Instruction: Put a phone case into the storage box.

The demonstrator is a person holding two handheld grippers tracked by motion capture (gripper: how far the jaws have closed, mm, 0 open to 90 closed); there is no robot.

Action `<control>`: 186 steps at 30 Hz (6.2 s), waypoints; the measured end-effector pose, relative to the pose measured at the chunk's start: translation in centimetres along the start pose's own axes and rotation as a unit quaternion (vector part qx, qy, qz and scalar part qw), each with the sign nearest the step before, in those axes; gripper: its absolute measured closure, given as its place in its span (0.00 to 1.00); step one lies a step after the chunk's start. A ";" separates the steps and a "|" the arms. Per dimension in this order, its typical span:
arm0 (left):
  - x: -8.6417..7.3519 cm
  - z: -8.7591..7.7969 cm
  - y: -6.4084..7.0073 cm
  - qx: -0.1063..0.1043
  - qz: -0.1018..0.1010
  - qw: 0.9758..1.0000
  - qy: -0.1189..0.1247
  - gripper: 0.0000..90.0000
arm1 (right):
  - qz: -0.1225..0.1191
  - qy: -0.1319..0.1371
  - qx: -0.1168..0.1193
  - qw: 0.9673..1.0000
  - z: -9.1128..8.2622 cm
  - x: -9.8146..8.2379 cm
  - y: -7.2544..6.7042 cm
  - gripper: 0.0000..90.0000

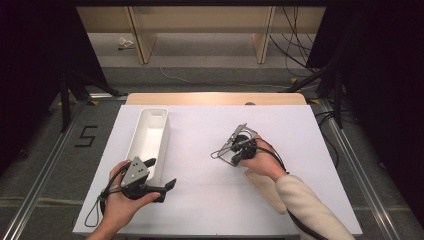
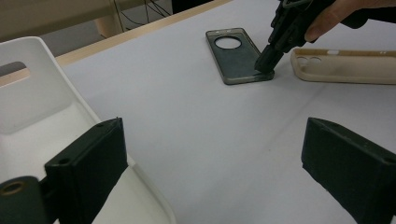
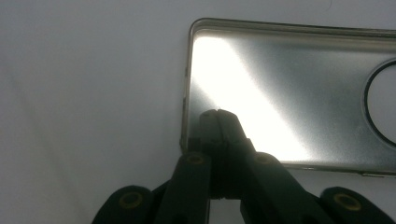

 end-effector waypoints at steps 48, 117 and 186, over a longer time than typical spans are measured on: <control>-0.2 0.2 0.2 -0.003 0.000 1.000 -0.005 0.07 | -0.090 0.008 -0.040 0.995 -3.2 -0.7 2.2 0.37; -0.3 0.2 0.3 -0.007 0.000 1.000 -0.007 0.07 | -0.237 -0.150 -0.013 0.960 -0.4 -1.0 0.8 0.57; -0.4 0.3 0.3 -0.007 0.001 1.000 -0.010 0.08 | -0.216 -0.010 -0.018 0.976 -2.9 0.7 -1.6 0.99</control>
Point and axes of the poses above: each handheld gripper's, and its own axes: z roughly forward along the jaws, x roughly out of its top, y roughly to its right, the point moved 10 cm from there along z, roughly forward along the jaws, and after that the axes turned 8 degrees about -z, right-handed, at the moved point
